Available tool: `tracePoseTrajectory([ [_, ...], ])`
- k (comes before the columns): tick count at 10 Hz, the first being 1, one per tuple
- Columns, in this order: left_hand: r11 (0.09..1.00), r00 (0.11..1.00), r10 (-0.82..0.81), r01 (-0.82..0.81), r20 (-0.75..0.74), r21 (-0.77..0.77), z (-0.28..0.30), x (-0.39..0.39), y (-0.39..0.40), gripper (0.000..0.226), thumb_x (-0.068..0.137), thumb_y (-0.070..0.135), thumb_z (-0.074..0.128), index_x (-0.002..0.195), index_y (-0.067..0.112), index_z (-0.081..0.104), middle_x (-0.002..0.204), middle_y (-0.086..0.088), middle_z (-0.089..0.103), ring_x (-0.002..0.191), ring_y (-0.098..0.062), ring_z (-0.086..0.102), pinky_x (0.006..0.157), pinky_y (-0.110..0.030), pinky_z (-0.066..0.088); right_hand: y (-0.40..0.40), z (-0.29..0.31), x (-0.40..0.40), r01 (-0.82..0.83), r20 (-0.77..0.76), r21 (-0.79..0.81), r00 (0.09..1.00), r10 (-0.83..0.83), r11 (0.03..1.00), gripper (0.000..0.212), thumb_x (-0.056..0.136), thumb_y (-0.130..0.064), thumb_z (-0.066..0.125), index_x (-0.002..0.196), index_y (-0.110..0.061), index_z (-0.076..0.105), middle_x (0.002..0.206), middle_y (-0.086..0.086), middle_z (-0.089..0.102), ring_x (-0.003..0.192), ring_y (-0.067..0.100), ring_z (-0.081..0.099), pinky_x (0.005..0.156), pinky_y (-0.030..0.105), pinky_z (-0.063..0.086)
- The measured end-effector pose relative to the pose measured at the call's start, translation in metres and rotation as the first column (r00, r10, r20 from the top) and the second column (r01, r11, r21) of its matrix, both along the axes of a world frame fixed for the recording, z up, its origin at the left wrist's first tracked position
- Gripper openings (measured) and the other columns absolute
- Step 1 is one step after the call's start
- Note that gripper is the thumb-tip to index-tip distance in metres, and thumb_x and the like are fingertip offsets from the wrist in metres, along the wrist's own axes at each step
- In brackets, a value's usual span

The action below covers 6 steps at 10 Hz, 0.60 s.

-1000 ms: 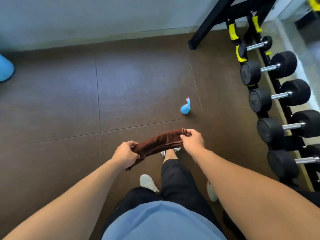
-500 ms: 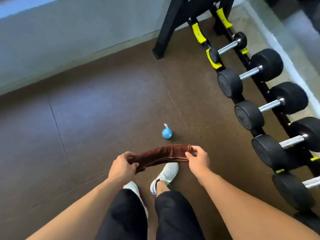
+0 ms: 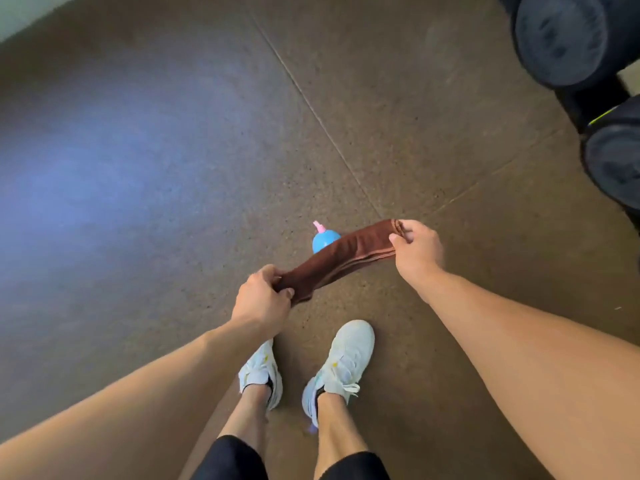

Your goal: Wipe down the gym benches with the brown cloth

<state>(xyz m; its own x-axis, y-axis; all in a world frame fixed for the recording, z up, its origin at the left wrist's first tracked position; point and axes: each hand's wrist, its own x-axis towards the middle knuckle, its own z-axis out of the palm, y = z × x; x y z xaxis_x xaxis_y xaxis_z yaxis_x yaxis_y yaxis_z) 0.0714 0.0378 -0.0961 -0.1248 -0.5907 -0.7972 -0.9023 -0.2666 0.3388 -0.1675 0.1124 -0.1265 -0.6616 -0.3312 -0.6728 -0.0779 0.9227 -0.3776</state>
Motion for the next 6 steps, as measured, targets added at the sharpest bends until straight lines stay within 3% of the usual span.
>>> tracePoseTrajectory([
  [2,1.000,1.000,0.007,-0.007,-0.023,-0.002,-0.056,-0.005,-0.017,0.029,0.091,0.007,0.065,0.117,0.020,0.072,0.113,-0.003,0.075,0.108,-0.027,0.067,0.091,-0.029,0.047,-0.023,-0.063,-0.004,-0.006,-0.096,0.012,0.995,0.007,1.000,0.029,0.102,-0.017,0.065,0.130,-0.020,0.071,0.129,0.008,0.073,0.122,0.031,0.066,0.103,0.036,0.049],
  [3,1.000,0.999,-0.018,0.019,-0.026,0.021,-0.071,-0.005,-0.023,0.031,0.091,0.008,0.065,0.118,0.023,0.071,0.116,-0.002,0.074,0.111,-0.026,0.067,0.095,-0.028,0.049,-0.028,-0.078,-0.008,-0.029,-0.124,0.071,0.992,0.038,0.997,0.032,0.104,-0.020,0.062,0.135,-0.018,0.068,0.137,0.010,0.069,0.128,0.033,0.062,0.105,0.036,0.045],
  [4,0.997,1.000,0.007,-0.005,-0.029,0.082,-0.075,-0.001,-0.028,0.033,0.091,0.017,0.069,0.123,0.025,0.068,0.120,0.005,0.072,0.114,-0.020,0.066,0.103,-0.035,0.051,-0.030,-0.082,-0.009,-0.030,-0.115,0.155,0.992,0.048,0.987,0.040,0.106,-0.026,0.059,0.145,-0.018,0.061,0.148,0.008,0.062,0.137,0.031,0.056,0.112,0.035,0.040],
  [5,0.993,0.998,0.022,-0.015,-0.064,0.114,-0.069,0.004,-0.032,0.030,0.091,0.021,0.071,0.119,0.029,0.065,0.115,0.008,0.072,0.109,-0.018,0.068,0.100,-0.038,0.054,-0.027,-0.076,-0.002,-0.067,-0.071,0.183,0.994,0.081,0.981,0.045,0.107,-0.027,0.059,0.151,-0.021,0.055,0.154,0.005,0.057,0.142,0.029,0.051,0.117,0.035,0.036],
  [6,0.992,0.994,0.062,-0.050,-0.095,0.119,-0.059,0.011,-0.033,0.028,0.091,0.019,0.072,0.118,0.025,0.066,0.110,0.007,0.071,0.106,-0.015,0.068,0.099,-0.033,0.053,-0.020,-0.059,0.014,-0.125,-0.011,0.166,0.992,0.129,0.978,0.045,0.105,-0.025,0.061,0.150,-0.020,0.057,0.154,0.005,0.057,0.142,0.028,0.052,0.117,0.034,0.036],
])
